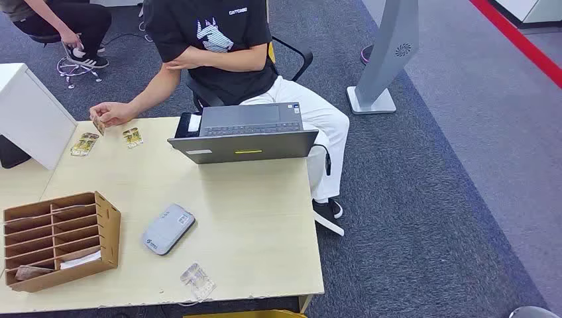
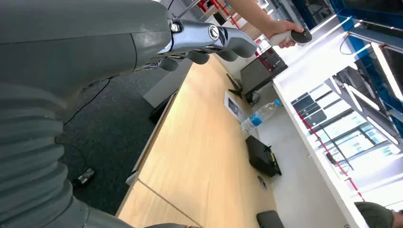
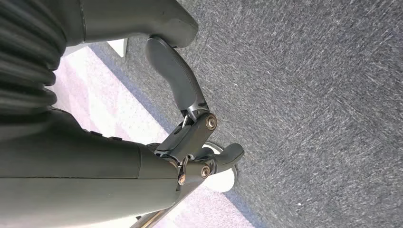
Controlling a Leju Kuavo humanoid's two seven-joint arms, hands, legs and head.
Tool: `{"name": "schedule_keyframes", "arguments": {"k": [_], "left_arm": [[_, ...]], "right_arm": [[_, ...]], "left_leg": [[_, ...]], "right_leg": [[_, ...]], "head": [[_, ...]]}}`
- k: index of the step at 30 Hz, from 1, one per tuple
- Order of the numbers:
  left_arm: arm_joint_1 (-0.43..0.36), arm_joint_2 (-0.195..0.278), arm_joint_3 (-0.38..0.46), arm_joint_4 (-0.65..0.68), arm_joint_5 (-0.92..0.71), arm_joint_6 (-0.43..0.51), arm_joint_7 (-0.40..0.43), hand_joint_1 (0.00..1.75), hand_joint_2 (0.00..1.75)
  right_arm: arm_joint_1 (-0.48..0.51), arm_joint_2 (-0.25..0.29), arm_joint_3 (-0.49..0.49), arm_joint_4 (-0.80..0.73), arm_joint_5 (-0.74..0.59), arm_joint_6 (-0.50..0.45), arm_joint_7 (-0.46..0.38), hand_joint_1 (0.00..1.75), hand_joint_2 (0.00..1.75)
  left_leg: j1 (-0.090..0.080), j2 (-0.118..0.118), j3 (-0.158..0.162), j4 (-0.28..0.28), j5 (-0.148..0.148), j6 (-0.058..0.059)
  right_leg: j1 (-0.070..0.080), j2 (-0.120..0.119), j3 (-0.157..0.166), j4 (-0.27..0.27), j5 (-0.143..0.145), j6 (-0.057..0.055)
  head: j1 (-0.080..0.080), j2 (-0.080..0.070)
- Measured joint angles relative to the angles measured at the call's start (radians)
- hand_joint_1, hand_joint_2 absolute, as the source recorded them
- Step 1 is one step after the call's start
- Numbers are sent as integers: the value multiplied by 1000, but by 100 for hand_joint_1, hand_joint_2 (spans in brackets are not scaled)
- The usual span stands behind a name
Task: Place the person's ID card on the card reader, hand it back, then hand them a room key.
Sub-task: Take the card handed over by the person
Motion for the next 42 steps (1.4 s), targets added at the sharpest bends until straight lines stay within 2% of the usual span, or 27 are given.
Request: {"name": "schedule_keyframes", "arguments": {"k": [9,17,24,35,39,42], "left_arm": [[-34,26,4,-3,-49,-12,-5,0,175],[-95,147,-74,11,-119,36,79,0,175],[-108,197,-113,23,-127,50,96,0,175],[-215,337,-254,124,-193,75,298,0,175],[-273,378,-311,186,-156,52,386,0,175],[-309,399,-345,225,-132,41,420,0,175]], "right_arm": [[-14,0,-15,19,13,0,-17,0,175],[-46,0,-42,51,47,0,-56,0,175],[-55,0,-48,68,52,0,-61,0,175],[-94,0,-82,100,63,-3,-99,0,175],[-99,0,-92,108,29,-4,-94,0,175],[-101,0,-95,112,15,-5,-91,0,175]], "left_leg": [[0,0,0,0,0,0],[0,0,0,0,1,-2],[0,0,0,0,2,-2],[0,-1,0,0,3,-2],[0,0,0,0,4,-2],[0,0,0,0,4,-2]], "right_leg": [[0,0,0,0,0,0],[0,0,0,0,1,-1],[0,0,0,0,1,-1],[0,0,0,0,3,-2],[0,0,0,0,3,-2],[0,0,0,0,4,-2]], "head": [[0,0],[0,0],[0,0],[0,0],[0,0],[0,0]]}}
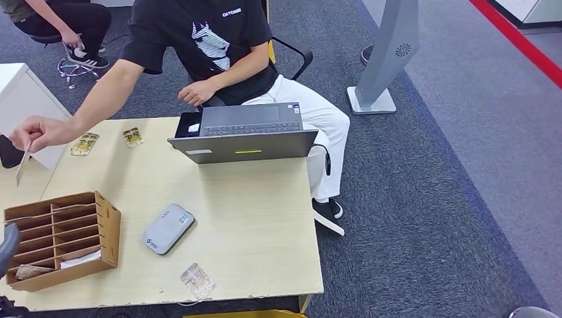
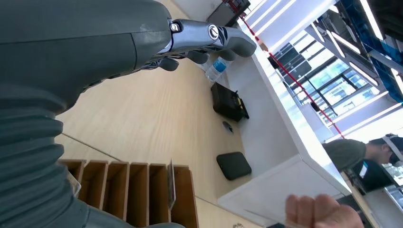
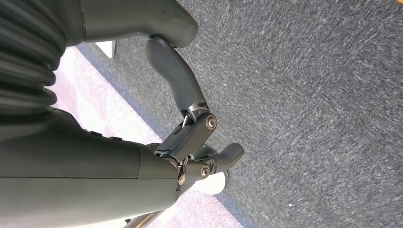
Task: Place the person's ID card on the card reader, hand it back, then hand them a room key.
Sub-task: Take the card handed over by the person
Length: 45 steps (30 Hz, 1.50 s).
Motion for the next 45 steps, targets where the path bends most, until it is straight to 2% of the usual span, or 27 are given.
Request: {"name": "schedule_keyframes", "arguments": {"k": [6,17,22,25,29,34,45], "left_arm": [[-28,20,-35,39,5,-1,9,0,175],[-40,30,-59,61,28,-5,11,0,175],[-66,30,-110,65,36,-19,6,0,175],[-78,32,-141,65,36,-27,5,7,175],[-94,33,-190,64,40,-49,-17,175,175],[-108,33,-237,64,24,-35,-15,175,175],[-109,37,-245,64,29,-7,-15,175,175]], "right_arm": [[-2,0,-1,5,-1,-1,0,0,175],[-2,0,-1,10,-15,-4,1,0,175],[-2,0,-2,10,-40,-7,3,0,175],[-1,0,-2,10,-50,-12,5,0,175],[-1,0,-1,12,-54,-21,4,0,175],[1,0,-1,12,-57,-26,1,0,175],[5,0,-2,12,-57,-26,0,0,175]], "left_leg": [[0,0,0,0,0,0],[0,0,0,0,0,0],[0,0,0,0,0,0],[0,1,0,0,0,0],[0,0,0,0,0,0],[0,2,0,0,0,0],[0,2,0,0,0,0]], "right_leg": [[0,1,0,0,0,0],[0,1,0,0,0,0],[0,1,0,0,1,0],[0,1,0,0,1,0],[0,1,-1,0,1,0],[0,2,-1,0,1,0],[0,2,-1,0,1,0]], "head": [[0,0],[0,0],[0,0],[0,0],[0,0],[0,0],[0,0]]}}
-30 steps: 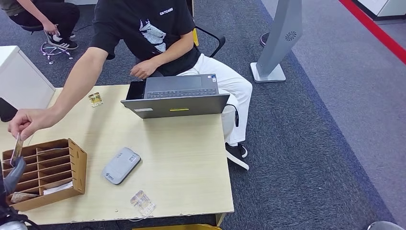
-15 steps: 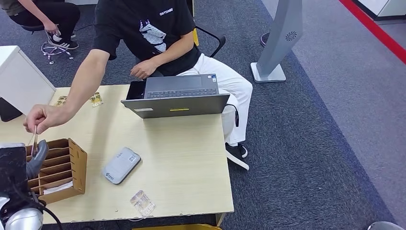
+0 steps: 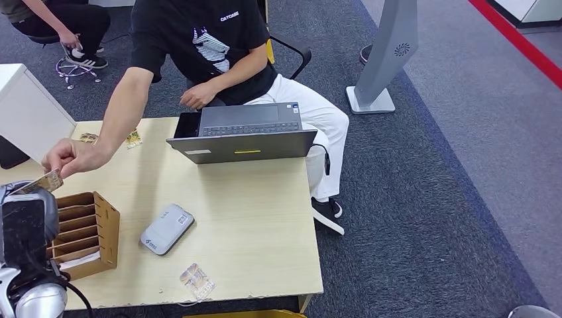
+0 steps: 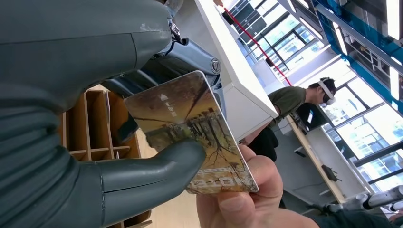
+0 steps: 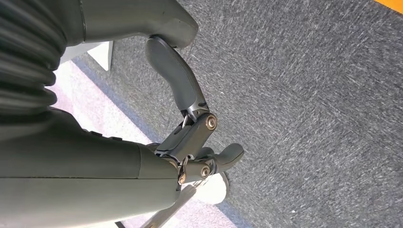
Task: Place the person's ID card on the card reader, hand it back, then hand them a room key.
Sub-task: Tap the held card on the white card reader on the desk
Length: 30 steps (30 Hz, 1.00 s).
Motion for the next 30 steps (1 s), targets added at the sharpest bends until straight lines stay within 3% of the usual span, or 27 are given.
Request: {"name": "schedule_keyframes", "arguments": {"k": [20,23,26,30], "left_arm": [[0,10,0,0,27,13,0,175,175],[8,10,0,-3,26,24,4,175,175],[55,15,6,-30,24,26,5,175,175],[112,12,6,-60,24,-28,-1,175,175]], "right_arm": [[1,0,0,-2,-2,0,-1,0,175],[33,0,15,-28,-105,-15,62,0,175],[125,0,74,-105,-242,-43,161,0,175],[190,0,145,-170,-269,-61,194,0,175]], "left_leg": [[0,0,0,0,0,0],[0,-1,0,0,0,0],[0,-1,-1,0,-1,0],[0,-1,-1,0,-1,-1]], "right_leg": [[0,0,0,0,0,0],[0,-1,0,0,0,0],[0,-1,0,0,-1,0],[0,0,-1,0,-2,0]], "head": [[0,0],[0,0],[0,0],[0,0]]}}
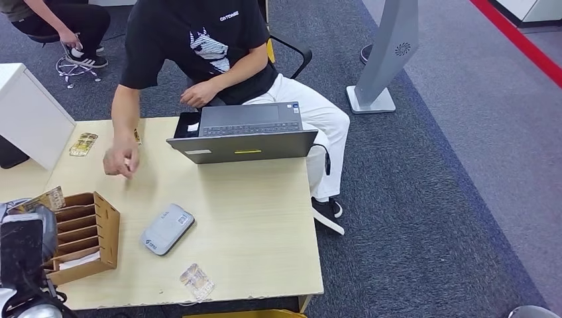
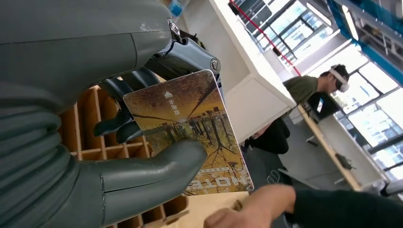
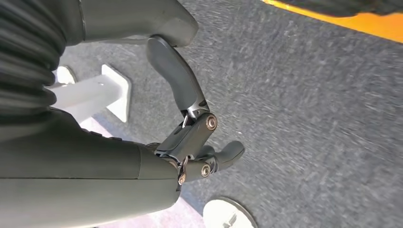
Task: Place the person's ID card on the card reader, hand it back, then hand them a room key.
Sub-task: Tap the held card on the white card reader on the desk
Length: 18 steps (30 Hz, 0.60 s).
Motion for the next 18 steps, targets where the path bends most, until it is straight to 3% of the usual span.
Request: {"name": "schedule_keyframes", "arguments": {"k": [6,18], "left_arm": [[49,-13,-52,-3,-6,-82,26,175,175],[84,-27,-121,11,21,-132,54,175,175]], "right_arm": [[4,0,18,-11,3,-30,-13,0,175],[-4,0,18,8,-8,-47,-20,0,175]], "left_leg": [[0,0,0,0,0,0],[0,0,0,0,0,0]], "right_leg": [[0,0,0,0,1,1],[0,0,0,0,1,2]], "head": [[0,0],[0,0]]}}
